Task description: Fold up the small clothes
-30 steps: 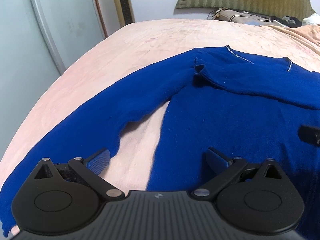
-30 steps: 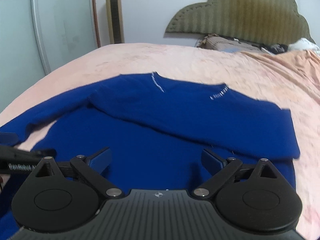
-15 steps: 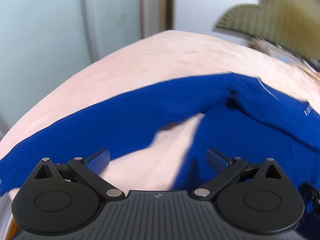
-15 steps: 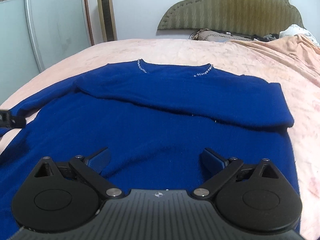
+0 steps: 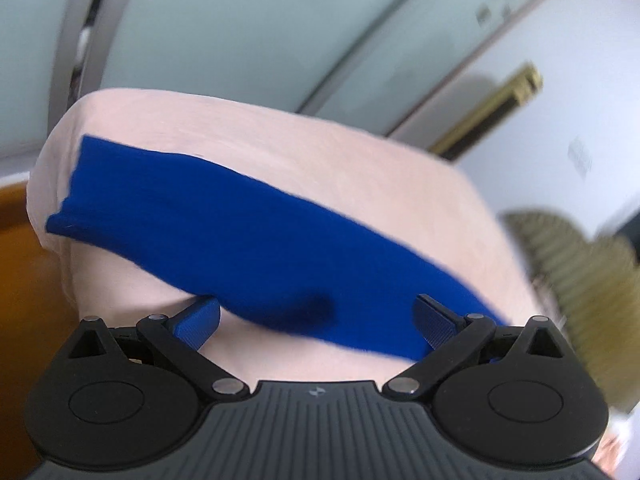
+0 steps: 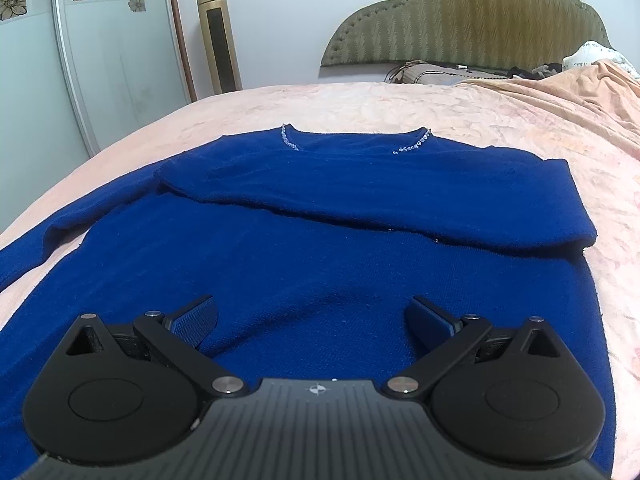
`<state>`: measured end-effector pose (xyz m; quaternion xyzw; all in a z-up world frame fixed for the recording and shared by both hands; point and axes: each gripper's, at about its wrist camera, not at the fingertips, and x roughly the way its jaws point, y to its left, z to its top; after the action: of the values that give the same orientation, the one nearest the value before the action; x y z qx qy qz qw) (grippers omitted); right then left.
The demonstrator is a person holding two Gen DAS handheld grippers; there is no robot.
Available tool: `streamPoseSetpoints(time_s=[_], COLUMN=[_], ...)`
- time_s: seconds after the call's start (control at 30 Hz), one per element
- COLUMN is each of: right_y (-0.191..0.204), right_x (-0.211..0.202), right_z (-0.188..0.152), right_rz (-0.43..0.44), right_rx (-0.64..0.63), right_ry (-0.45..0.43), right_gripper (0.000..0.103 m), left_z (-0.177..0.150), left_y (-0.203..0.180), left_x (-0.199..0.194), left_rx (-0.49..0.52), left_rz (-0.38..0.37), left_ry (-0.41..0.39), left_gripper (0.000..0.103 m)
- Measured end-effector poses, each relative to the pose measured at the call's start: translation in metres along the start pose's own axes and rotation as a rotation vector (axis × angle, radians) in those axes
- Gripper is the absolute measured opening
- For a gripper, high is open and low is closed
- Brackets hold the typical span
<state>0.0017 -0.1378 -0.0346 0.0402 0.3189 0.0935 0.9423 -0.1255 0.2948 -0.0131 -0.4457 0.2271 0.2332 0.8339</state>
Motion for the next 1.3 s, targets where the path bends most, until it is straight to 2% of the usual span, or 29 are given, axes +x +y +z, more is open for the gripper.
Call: streamPoseSetpoints(time_s=[0.1, 0.3, 0.43, 0.47, 0.5, 0.57, 0.6, 0.63, 0.7, 0.73, 0.87, 0.93, 1.03, 1.17, 1.23, 1.3], right_y=[0.000, -0.001, 0.000, -0.001, -0.001, -0.001, -0.001, -0.001, -0.001, -0.001, -0.001, -0.001, -0.001, -0.003, -0.005, -0.008], right_x=[0.000, 0.001, 0.001, 0.001, 0.001, 0.002, 0.002, 0.002, 0.002, 0.002, 0.002, 0.003, 0.003, 0.002, 0.002, 0.001], right_z=[0.000, 0.000, 0.000, 0.000, 0.000, 0.000, 0.000, 0.000, 0.000, 0.000, 0.000, 0.000, 0.000, 0.000, 0.000, 0.000], right_rz=[0.001, 0.006, 0.004, 0.004, 0.003, 0.002, 0.001, 0.002, 0.002, 0.002, 0.002, 0.002, 0.002, 0.010, 0.015, 0.023], right_rx=[0.002, 0.007, 0.004, 0.003, 0.001, -0.002, -0.003, -0.004, -0.004, -0.004, -0.007, -0.010, -0.011, 0.000, 0.010, 0.027], right_ry=[-0.001, -0.004, -0.001, -0.001, -0.001, 0.001, 0.001, 0.001, 0.002, 0.002, 0.003, 0.004, 0.004, 0.000, -0.003, -0.010], right_gripper=[0.103, 0.103, 0.103, 0.103, 0.103, 0.103, 0.103, 0.103, 0.103, 0.103, 0.103, 0.103, 0.103, 0.103, 0.102, 0.102], left_z=[0.009, 0.027, 0.039, 0.041, 0.043, 0.039, 0.038, 0.037, 0.034, 0.034, 0.034, 0.030, 0.021, -0.021, -0.058, -0.100], left_y=[0.023, 0.044, 0.046, 0.045, 0.041, 0.036, 0.034, 0.033, 0.025, 0.019, -0.041, -0.076, -0.125, -0.203, -0.230, -0.245], left_x=[0.002, 0.011, 0.018, 0.018, 0.019, 0.019, 0.023, 0.027, 0.031, 0.030, 0.039, 0.045, 0.061, 0.080, 0.086, 0.096], left_rx=[-0.145, -0.321, -0.341, -0.321, -0.279, -0.211, -0.197, -0.195, -0.153, -0.111, 0.208, 0.344, 0.483, 0.861, 1.094, 1.305], left_rz=[-0.065, -0.118, -0.122, -0.113, -0.088, -0.044, -0.043, -0.054, -0.062, -0.057, -0.087, -0.138, -0.199, -0.283, -0.322, -0.361], left_ry=[-0.027, -0.047, -0.030, -0.039, -0.045, -0.031, -0.011, 0.003, 0.012, 0.004, -0.059, -0.085, -0.082, -0.034, -0.001, 0.076], left_gripper=[0.103, 0.103, 0.101, 0.091, 0.067, 0.040, 0.031, 0.029, 0.018, 0.017, 0.012, 0.008, 0.006, 0.005, 0.006, 0.006])
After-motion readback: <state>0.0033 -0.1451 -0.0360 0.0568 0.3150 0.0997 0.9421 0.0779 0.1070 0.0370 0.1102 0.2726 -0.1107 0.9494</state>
